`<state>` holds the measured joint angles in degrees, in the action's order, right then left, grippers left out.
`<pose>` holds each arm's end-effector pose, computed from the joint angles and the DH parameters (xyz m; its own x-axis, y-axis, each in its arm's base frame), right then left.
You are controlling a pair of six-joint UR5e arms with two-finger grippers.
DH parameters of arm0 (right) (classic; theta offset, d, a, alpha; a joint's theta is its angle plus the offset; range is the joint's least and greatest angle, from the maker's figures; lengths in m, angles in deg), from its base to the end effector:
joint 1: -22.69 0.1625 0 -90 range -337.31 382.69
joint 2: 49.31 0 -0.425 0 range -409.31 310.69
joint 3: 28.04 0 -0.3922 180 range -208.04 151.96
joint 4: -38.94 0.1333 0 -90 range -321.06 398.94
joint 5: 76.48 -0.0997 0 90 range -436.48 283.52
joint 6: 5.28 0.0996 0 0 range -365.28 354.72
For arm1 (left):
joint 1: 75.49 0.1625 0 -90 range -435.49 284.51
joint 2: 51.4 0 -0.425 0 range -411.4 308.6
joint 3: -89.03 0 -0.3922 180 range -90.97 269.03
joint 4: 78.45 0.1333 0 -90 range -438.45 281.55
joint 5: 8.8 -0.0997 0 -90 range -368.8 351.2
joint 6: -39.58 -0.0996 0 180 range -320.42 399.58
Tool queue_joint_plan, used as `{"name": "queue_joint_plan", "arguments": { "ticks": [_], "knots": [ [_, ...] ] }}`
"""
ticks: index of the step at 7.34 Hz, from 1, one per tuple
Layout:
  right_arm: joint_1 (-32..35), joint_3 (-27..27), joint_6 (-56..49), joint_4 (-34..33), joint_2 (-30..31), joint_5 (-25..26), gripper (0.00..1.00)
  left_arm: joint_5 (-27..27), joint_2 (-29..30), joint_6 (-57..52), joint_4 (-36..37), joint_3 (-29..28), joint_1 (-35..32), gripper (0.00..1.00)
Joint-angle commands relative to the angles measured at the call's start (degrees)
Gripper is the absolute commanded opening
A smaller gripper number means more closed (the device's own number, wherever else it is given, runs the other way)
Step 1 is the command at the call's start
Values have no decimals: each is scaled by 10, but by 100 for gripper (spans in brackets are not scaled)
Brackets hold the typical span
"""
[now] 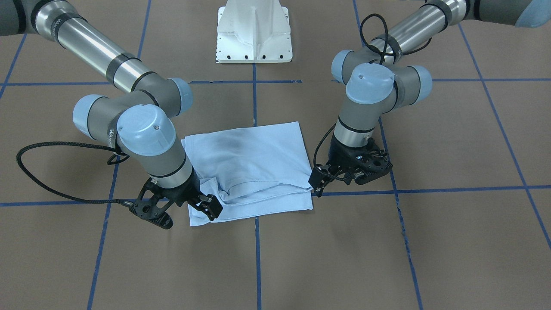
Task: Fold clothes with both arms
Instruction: 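Lay the folded edge down and open both grippers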
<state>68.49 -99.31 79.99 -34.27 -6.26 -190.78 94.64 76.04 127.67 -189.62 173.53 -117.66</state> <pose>-0.4852 -0.6313 0.2608 0.5284 0.4355 0.7288 -0.4083 0.8830 -0.2316 0.4660 -0.5707 0.2709 0.4618 -0.3746 -0.8040 0.5001 0.8586 -0.1128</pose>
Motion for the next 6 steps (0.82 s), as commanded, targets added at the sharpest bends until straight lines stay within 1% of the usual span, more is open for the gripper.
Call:
{"name": "queue_joint_plan", "arguments": {
  "ticks": [1, 2, 3, 5, 6],
  "knots": [
    [-28, -28, -61, -94, -5, 1, 100, 20, 3, -2, 0, 2, -1, 100],
    [-42, -52, -88, -148, -6, 2, 100, 26, 2, -2, -1, 2, -2, 100],
    [-60, -60, -98, -169, -5, 2, 100, 26, 2, -2, 0, 2, -2, 100],
    [-89, -45, -134, -199, -15, 37, 100, 26, 2, -2, -1, 7, -4, 100],
    [-89, -41, -153, -209, -14, 43, 100, 33, 2, -2, -1, 8, -4, 100]
  ]
}}
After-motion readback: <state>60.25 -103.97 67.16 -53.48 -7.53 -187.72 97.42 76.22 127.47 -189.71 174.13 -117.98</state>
